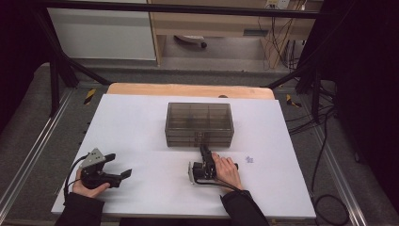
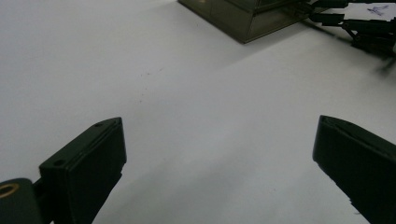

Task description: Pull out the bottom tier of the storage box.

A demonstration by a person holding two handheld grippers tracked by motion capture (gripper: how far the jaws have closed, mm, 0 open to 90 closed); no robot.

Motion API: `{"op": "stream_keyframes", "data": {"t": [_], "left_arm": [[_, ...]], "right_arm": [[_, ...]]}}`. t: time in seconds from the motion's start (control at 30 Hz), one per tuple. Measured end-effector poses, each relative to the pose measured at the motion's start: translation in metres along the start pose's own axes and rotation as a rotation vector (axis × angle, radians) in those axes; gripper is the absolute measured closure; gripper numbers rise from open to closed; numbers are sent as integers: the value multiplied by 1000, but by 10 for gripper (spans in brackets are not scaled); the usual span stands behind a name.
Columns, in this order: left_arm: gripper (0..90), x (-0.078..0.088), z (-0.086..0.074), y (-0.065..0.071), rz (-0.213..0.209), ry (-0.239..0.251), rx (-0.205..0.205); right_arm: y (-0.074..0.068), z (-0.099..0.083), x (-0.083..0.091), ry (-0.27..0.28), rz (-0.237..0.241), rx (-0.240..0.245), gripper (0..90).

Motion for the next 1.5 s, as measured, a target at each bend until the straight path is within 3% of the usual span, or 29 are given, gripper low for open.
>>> {"op": "stream_keyframes", "data": {"t": [0.03, 0.17, 0.33, 0.5, 1.03, 1.5], "left_arm": [[19, 0, 0, 0, -1, 0, -1], [19, -1, 0, 1, -1, -2, -3], [19, 0, 0, 0, 0, -1, 0], [19, 0, 0, 1, 1, 0, -3], [20, 0, 0, 0, 2, -1, -3], [21, 0, 0, 0, 2, -1, -4]], "right_arm": [[0, 1, 3, 2, 3, -6, 900], [3, 1, 6, 2, -1, -23, 900], [0, -1, 3, 3, 3, -19, 786], [0, -3, -1, -11, 15, -26, 759], [1, -1, -2, 3, -28, 5, 800], [0, -1, 1, 6, 8, -19, 787]]}}
Point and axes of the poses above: each handheld gripper's, and its own axes: x roughly backward along the jaws, z roughly out of its top, y roughly to its right, the point moved 4 cm from there along -x, roughly forward along the jaws, and after that the axes turned 5 degrees about -x, right-handed, at the moved point
